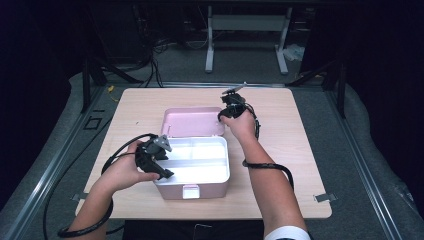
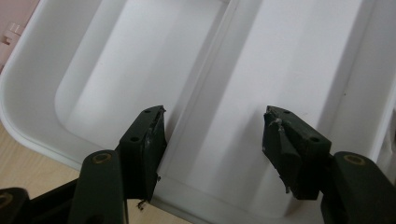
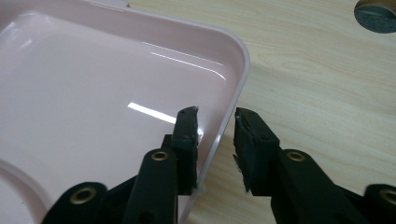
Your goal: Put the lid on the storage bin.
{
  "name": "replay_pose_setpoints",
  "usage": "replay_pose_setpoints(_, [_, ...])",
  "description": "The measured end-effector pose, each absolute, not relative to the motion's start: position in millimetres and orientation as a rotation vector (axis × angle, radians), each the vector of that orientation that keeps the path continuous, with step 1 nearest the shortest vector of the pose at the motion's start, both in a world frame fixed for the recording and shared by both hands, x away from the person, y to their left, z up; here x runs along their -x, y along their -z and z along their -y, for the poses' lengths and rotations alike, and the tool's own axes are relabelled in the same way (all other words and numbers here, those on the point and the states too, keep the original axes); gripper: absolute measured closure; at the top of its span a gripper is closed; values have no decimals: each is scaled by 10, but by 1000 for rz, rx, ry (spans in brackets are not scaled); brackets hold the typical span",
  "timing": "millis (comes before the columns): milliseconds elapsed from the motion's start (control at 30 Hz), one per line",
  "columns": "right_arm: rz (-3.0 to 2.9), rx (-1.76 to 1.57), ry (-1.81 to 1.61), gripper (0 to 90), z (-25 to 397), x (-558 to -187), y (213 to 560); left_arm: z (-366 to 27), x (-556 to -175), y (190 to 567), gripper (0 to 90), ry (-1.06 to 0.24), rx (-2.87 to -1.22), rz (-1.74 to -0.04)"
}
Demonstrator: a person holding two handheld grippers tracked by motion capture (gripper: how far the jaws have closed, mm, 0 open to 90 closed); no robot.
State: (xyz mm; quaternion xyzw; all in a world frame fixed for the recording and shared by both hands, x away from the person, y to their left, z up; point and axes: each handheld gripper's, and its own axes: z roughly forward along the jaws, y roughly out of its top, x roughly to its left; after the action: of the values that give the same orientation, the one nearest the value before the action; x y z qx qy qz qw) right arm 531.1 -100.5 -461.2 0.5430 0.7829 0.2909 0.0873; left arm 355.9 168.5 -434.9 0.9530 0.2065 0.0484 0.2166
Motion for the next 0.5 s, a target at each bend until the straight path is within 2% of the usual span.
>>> replay_pose_setpoints(500, [-2342, -1642, -810, 753, 1043, -5283, 4564, -1687, -3563, 4355, 392, -138, -2632, -554])
